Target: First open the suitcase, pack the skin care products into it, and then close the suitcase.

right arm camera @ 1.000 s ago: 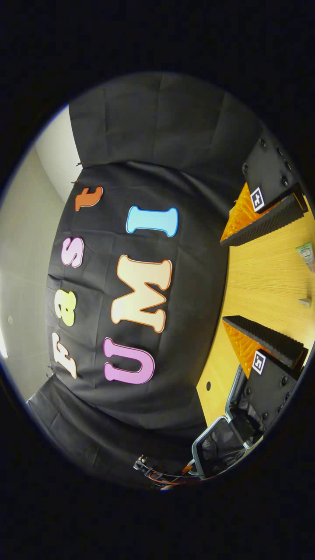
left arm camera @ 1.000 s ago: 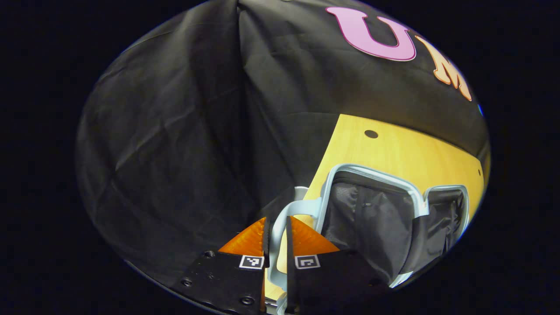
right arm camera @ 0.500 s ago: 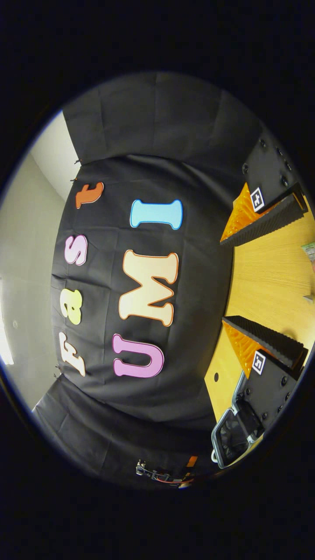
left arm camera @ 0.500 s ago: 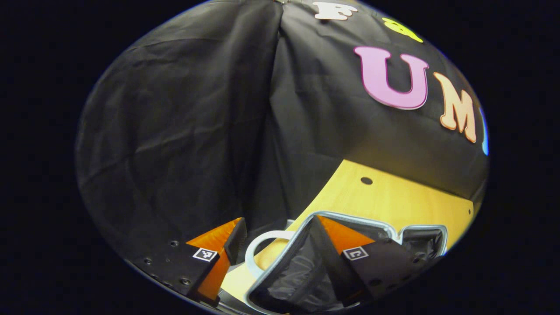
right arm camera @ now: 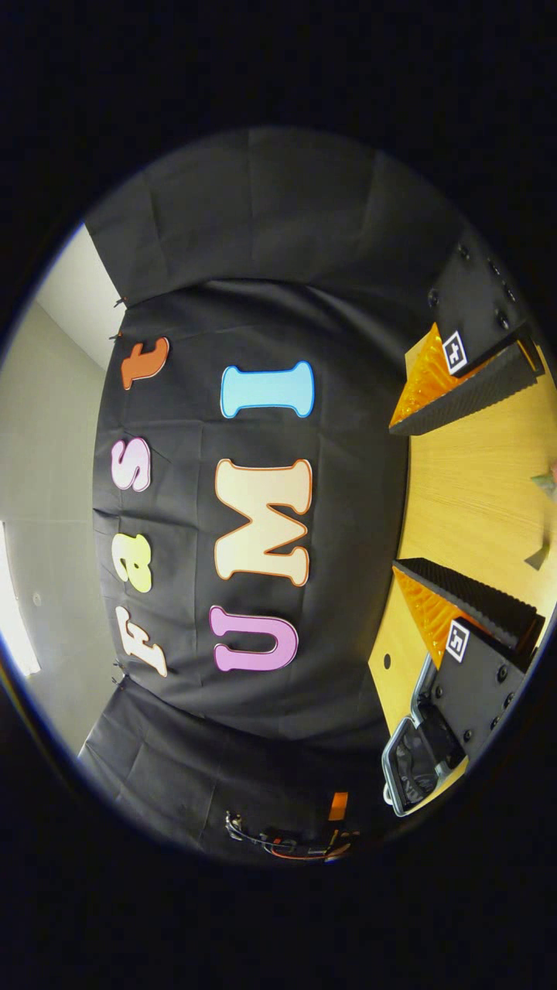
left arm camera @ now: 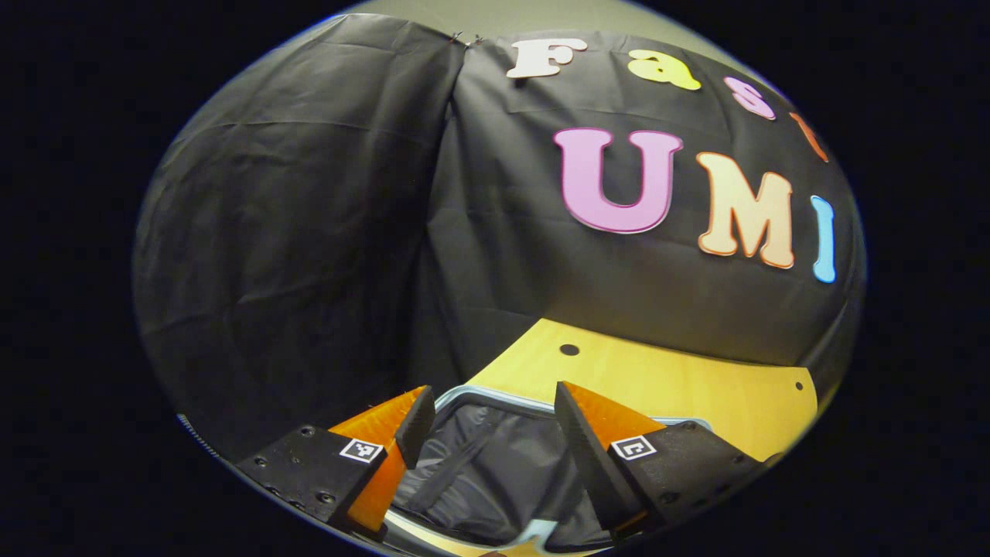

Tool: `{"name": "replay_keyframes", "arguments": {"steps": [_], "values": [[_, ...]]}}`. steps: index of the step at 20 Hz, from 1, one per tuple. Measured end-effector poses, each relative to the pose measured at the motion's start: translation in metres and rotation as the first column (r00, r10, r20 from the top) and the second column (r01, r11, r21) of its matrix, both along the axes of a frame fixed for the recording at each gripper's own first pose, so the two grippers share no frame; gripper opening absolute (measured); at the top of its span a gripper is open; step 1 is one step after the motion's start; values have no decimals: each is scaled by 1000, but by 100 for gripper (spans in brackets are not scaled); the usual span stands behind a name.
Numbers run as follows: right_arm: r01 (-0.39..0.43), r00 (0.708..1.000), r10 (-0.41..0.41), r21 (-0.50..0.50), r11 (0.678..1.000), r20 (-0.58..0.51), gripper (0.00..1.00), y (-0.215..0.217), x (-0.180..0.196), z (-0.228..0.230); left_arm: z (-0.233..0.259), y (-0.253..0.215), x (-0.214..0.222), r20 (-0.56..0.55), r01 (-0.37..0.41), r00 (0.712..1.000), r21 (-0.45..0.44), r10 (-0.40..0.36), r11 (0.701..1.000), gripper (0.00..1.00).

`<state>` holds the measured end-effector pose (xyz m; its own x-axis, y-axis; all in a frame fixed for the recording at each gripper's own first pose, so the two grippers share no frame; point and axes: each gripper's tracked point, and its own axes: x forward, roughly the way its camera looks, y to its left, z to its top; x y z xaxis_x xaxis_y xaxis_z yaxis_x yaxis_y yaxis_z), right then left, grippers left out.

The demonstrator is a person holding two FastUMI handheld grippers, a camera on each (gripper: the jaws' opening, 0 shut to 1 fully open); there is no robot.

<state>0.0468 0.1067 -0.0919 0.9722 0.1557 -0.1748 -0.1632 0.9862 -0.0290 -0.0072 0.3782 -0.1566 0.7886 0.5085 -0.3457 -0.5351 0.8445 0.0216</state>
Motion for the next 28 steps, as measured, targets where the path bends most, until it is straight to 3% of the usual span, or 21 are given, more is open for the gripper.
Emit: {"name": "replay_keyframes", "arguments": {"steps": [6,15,19,28], "values": [[-39,999,39,24,999,11,99,-29,-9,0,-1,-105,21,24,133,991,8,-133,991,93],[-89,995,86,50,995,52,99,-64,-31,3,-11,-250,31,36,306,952,-30,-305,951,91],[-94,995,92,52,994,26,99,-71,-45,-13,-22,-311,27,52,401,916,-59,-398,914,91],[-104,995,104,-3,995,0,99,-91,-72,-19,-86,-419,-3,-32,592,800,-118,-599,797,91]]}}
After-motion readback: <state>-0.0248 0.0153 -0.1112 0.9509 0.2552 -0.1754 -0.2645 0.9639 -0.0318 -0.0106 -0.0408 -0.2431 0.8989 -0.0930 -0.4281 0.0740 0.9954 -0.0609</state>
